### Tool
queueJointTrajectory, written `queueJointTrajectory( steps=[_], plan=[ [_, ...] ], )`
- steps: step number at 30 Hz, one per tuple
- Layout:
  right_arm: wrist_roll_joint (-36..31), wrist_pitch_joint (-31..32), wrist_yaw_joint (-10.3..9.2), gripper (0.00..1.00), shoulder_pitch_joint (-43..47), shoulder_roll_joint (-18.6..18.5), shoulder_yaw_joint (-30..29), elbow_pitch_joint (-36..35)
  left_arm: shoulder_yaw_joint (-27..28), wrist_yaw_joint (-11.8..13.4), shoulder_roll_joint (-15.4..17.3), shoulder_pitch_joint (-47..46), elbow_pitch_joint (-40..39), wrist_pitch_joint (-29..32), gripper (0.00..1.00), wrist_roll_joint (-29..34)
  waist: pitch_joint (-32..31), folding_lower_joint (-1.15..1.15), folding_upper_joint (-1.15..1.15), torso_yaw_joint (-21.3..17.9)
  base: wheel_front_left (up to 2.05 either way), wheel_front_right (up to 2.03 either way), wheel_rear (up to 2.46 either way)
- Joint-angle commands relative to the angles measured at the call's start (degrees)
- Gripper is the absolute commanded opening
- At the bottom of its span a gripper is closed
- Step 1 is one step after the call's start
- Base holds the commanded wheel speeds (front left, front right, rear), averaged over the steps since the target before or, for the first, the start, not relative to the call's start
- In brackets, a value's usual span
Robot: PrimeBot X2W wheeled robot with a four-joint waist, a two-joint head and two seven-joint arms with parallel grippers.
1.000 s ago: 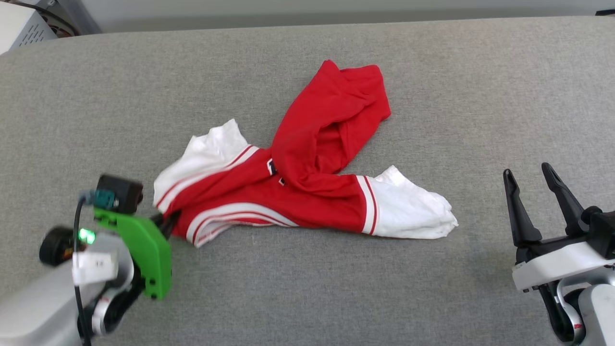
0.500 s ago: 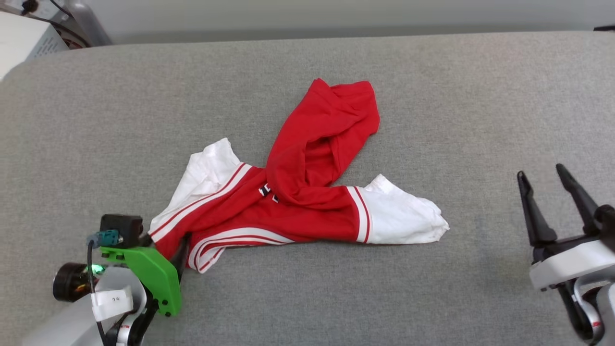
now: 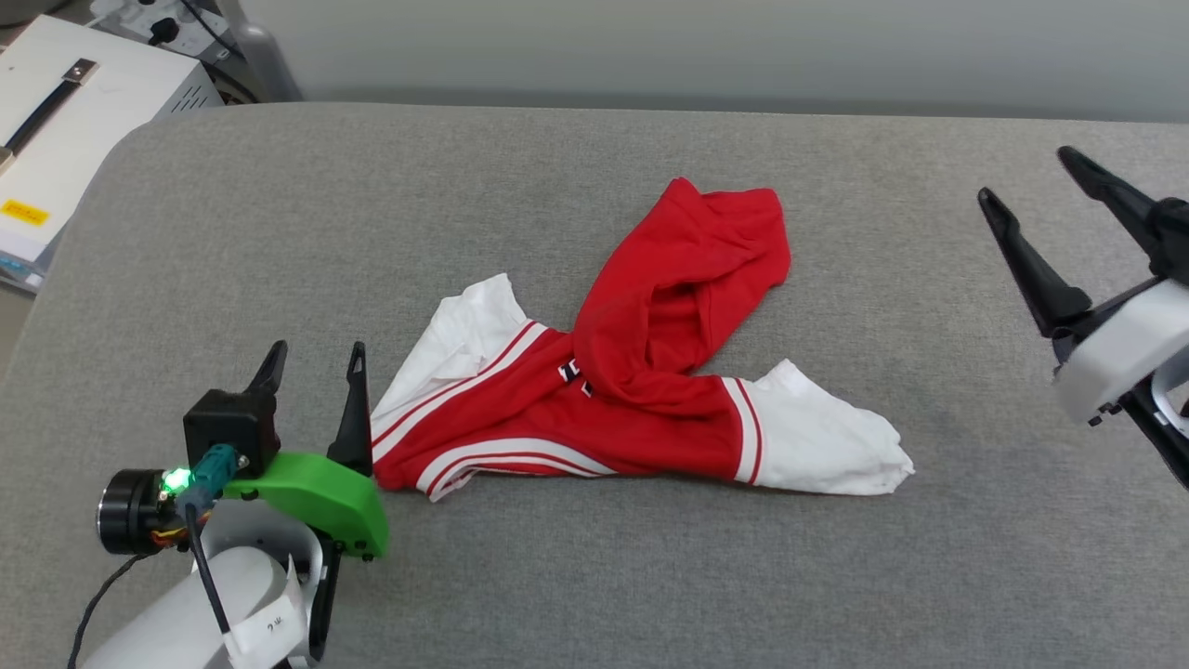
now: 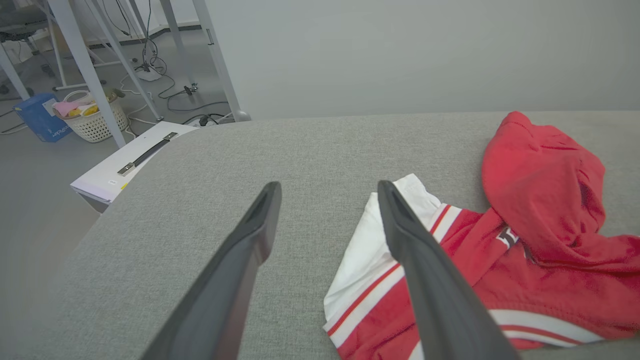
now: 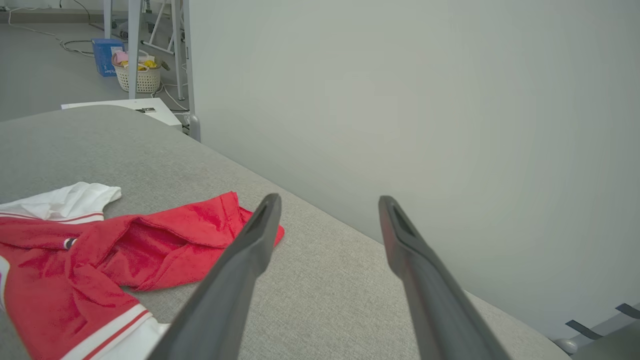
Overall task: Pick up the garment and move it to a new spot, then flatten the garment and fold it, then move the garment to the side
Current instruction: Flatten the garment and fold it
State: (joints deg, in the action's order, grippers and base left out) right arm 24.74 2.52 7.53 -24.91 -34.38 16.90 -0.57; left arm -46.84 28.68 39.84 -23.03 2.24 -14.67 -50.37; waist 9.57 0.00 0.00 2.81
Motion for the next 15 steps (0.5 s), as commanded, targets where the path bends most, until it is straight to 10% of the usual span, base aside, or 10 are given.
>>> queueJointTrajectory(
  steps=[1,15],
  plan=[
    [2.1,3.7,-0.04,1.00,-2.2,-1.5,2.8,-0.4,2.0,0.9,-1.3,2.2,-1.1,-0.3,1.00,2.6,0.5,0.00,0.00,1.3,0.00,0.00,0.00],
    [25.1,39.9,-0.04,1.00,-19.9,-8.1,29.5,5.1,19.2,-2.0,-15.9,12.3,-6.1,-0.3,1.00,24.0,6.2,0.00,0.00,6.0,0.00,0.00,0.00]
  ],
)
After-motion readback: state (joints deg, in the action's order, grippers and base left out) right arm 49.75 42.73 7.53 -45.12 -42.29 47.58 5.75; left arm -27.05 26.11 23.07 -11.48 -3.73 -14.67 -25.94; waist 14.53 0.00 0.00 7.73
